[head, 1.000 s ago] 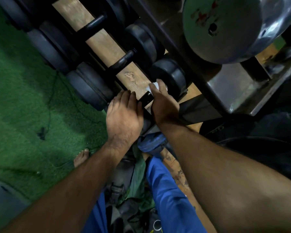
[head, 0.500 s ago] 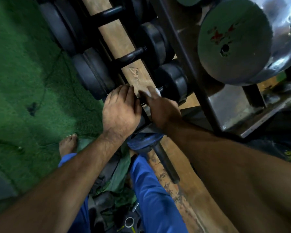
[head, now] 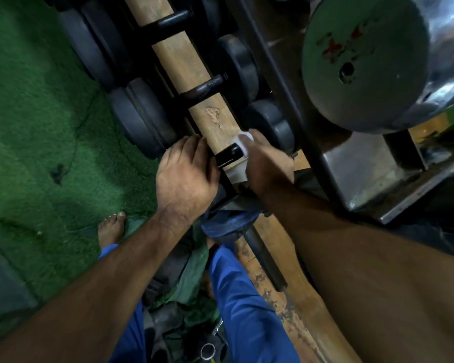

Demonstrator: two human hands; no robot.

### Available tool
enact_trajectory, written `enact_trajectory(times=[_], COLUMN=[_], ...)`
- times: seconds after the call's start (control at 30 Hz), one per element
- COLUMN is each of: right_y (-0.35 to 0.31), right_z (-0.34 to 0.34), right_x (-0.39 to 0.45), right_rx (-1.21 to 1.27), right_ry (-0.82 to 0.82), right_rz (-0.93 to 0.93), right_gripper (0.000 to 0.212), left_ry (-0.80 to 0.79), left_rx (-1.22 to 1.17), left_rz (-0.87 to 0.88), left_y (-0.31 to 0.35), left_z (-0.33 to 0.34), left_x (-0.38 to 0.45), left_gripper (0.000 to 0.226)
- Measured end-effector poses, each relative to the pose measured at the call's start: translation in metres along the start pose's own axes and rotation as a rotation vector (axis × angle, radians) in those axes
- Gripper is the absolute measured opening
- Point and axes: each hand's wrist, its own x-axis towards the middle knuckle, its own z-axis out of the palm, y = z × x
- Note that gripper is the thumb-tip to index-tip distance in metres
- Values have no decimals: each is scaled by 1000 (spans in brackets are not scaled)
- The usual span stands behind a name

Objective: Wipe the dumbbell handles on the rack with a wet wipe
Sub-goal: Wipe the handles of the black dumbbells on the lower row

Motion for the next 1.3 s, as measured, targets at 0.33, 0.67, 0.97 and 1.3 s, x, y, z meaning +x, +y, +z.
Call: enact_trajectory(times=[0.33, 0.67, 0.97, 1.3], right_y=[-11, -17, -18, -29], right_z=[20, 13, 19, 1], right_x=[6, -2, -2, 23], right_rx=[-123, -48, 30, 8], right_ry=[-44, 44, -24, -117], right_rz=[-267, -126, -71, 16], right_gripper=[47, 46, 39, 36], left_ry=[-22, -86, -78, -70], left_rx=[-112, -102, -85, -109], left_rz=[24, 37, 47, 54], left_y=[-7, -10, -9, -10], left_z=[-7, -3, -5, -4], left_x=[0, 4, 4, 5], left_gripper=[46, 46, 42, 42])
